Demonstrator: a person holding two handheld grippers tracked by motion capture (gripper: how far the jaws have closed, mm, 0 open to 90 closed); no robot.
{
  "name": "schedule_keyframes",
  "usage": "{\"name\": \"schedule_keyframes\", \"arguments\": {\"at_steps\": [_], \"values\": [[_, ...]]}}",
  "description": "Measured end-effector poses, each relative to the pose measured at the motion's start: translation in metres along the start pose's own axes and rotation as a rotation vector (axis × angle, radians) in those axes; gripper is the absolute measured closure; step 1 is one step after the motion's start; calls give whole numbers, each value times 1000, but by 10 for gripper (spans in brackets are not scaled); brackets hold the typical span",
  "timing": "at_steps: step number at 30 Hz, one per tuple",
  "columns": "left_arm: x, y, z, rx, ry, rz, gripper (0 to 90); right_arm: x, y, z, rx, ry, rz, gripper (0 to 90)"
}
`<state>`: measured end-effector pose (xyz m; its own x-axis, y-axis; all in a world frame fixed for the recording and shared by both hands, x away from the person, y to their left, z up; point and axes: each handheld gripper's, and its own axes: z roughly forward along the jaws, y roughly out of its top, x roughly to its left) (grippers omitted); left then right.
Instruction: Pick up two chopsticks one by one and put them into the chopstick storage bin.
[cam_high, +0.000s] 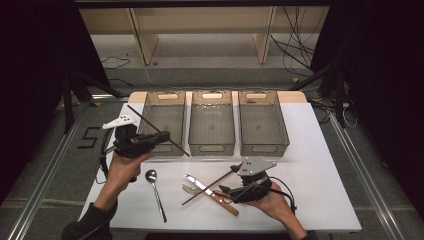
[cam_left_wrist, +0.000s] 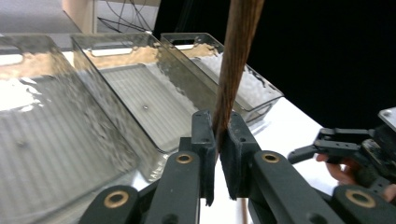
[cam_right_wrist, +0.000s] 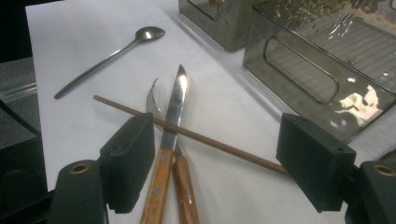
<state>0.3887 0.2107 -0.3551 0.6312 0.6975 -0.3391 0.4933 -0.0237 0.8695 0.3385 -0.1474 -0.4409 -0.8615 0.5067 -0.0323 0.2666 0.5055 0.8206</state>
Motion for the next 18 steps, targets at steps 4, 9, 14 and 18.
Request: {"name": "schedule_keyframes", "arguments": {"at_steps": [4,9,14,18], "values": [[7,16,0,8,7,1,838,-1,-4,-3,2,-7,9,287],[15,30,2,16,33,4,838,-3,-9,-8,-2,-21,25,281],[22,41,4,22,56,4,838,-5,-13,-13,-10,-30,35,280],[28,50,6,35,80,3,838,-6,-15,-15,-8,-36,43,274]]}}
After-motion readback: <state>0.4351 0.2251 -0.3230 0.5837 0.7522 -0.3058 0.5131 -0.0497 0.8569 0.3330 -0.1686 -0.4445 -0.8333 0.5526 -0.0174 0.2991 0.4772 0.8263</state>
